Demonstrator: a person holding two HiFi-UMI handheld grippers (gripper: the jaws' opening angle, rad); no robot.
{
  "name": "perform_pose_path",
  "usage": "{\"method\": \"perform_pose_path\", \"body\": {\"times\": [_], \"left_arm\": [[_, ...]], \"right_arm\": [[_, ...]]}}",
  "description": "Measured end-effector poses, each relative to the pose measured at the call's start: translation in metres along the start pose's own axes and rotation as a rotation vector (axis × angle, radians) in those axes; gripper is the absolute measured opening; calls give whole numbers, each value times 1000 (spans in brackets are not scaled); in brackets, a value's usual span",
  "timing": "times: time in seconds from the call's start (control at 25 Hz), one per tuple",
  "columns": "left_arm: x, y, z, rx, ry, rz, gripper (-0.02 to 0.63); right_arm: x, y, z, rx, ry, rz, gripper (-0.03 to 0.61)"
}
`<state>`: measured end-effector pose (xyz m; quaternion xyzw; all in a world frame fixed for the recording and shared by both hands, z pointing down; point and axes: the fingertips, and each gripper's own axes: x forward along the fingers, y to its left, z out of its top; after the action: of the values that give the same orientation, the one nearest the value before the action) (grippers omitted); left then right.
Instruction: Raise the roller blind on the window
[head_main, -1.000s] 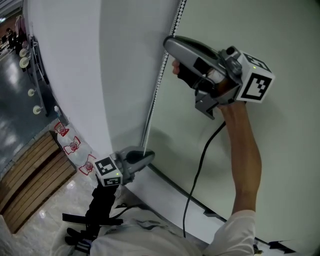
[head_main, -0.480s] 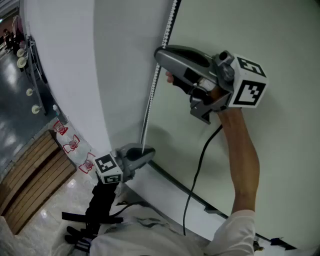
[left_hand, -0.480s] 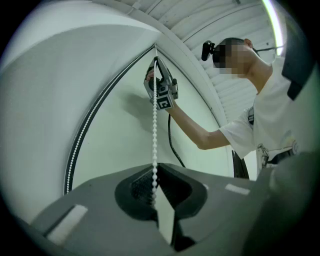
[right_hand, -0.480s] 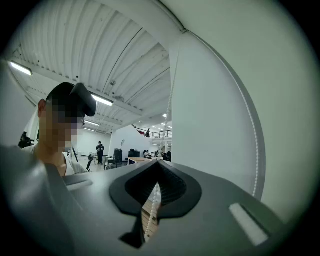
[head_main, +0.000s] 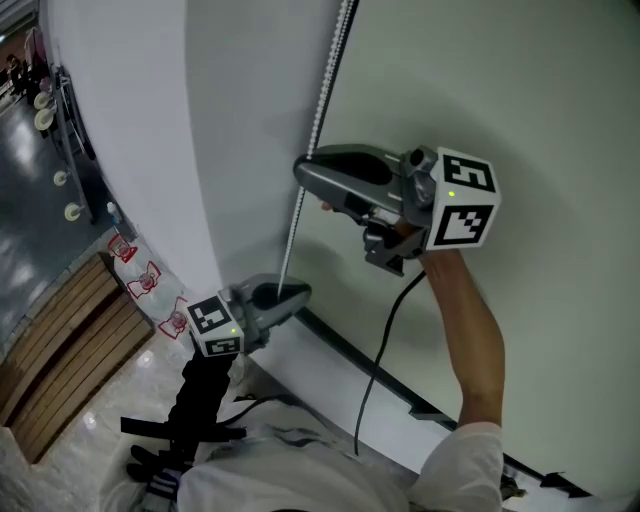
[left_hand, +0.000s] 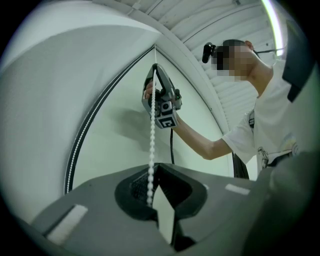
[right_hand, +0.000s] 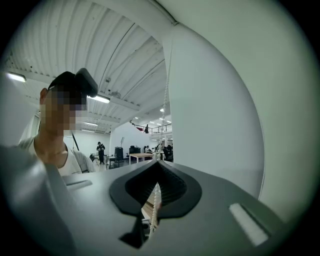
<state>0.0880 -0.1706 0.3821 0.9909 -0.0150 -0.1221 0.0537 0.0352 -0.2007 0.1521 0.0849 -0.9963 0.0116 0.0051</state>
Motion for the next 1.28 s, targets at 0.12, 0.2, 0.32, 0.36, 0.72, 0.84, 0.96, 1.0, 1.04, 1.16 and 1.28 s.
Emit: {"method": "perform_pose_path", "body": {"times": [0.12,0.2,0.32,0.36,0.72,0.84,0.96,1.0,1.04,1.16,1.28], "left_arm": [[-5,2,-6,2,8,8,-3],[-6,4,-4,-1,8,14,-3],[-8,6,-4,-1,12,22,-3],[-9,7,-4,-2,13,25,-3],[-15,11,-8,-11,9,47,-3],[-13,13,-5,-10,1,43,-3],[-11,10,0,-2,-4,38,-3],[-11,8,1,1,-5,36,-3],[-11,7,1,4,-6,32,-2],[-8,9,1,1,-7,29,-3],[1,19,20,-6,-9,33,-3]], "right_arm": [[4,1,-45,45,38,-4,3],[5,0,-68,100,37,6,3],[6,1,-96,155,39,15,3],[7,1,-103,165,48,18,3],[18,11,-174,224,161,21,3],[16,15,-172,236,136,44,5],[14,12,-163,166,116,5,8],[13,10,-161,141,114,-8,10],[12,9,-159,130,105,-13,40],[7,-3,-133,123,46,-15,95],[5,-20,-77,60,12,-26,92]]}}
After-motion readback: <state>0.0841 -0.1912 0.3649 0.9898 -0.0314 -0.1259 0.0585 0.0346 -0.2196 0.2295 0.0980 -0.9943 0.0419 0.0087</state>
